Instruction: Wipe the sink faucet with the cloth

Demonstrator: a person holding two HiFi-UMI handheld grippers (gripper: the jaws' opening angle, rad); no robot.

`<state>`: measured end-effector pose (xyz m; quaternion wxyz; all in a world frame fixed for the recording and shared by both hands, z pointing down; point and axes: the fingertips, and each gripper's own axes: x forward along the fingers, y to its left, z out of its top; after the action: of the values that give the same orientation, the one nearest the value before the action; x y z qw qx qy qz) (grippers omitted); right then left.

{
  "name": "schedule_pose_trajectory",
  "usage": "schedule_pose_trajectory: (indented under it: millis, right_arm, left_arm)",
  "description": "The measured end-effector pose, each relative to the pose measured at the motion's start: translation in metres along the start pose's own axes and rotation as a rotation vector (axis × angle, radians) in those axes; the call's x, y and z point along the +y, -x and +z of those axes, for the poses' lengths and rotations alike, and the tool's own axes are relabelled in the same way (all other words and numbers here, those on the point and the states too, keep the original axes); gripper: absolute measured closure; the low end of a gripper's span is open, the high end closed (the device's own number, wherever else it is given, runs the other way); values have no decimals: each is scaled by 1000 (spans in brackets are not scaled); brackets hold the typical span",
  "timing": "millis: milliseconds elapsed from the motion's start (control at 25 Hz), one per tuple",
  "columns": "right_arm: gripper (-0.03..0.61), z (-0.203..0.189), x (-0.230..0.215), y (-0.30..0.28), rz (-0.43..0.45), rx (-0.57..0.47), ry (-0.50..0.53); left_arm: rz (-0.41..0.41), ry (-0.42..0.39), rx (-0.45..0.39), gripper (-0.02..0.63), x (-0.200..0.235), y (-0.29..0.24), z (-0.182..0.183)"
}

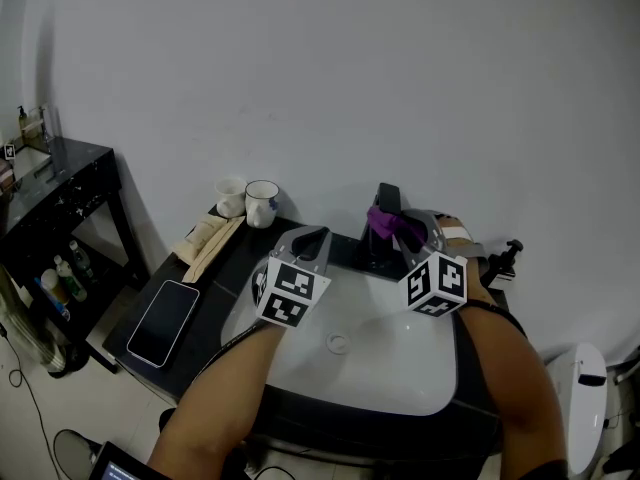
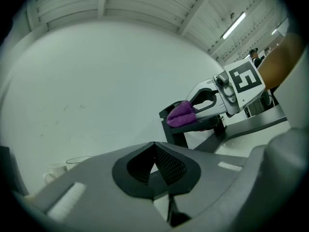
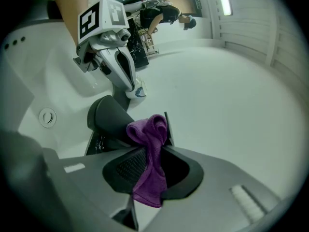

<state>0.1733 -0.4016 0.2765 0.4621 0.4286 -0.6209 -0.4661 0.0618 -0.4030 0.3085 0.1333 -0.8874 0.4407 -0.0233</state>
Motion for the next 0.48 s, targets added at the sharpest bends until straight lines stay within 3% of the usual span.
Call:
schedule_pose_trajectory:
  millis: [480]
  right_arm:
    - [486, 27, 15, 42, 10, -49, 173]
  left_arm:
    - [-4, -28, 16, 597, -2, 1, -1]
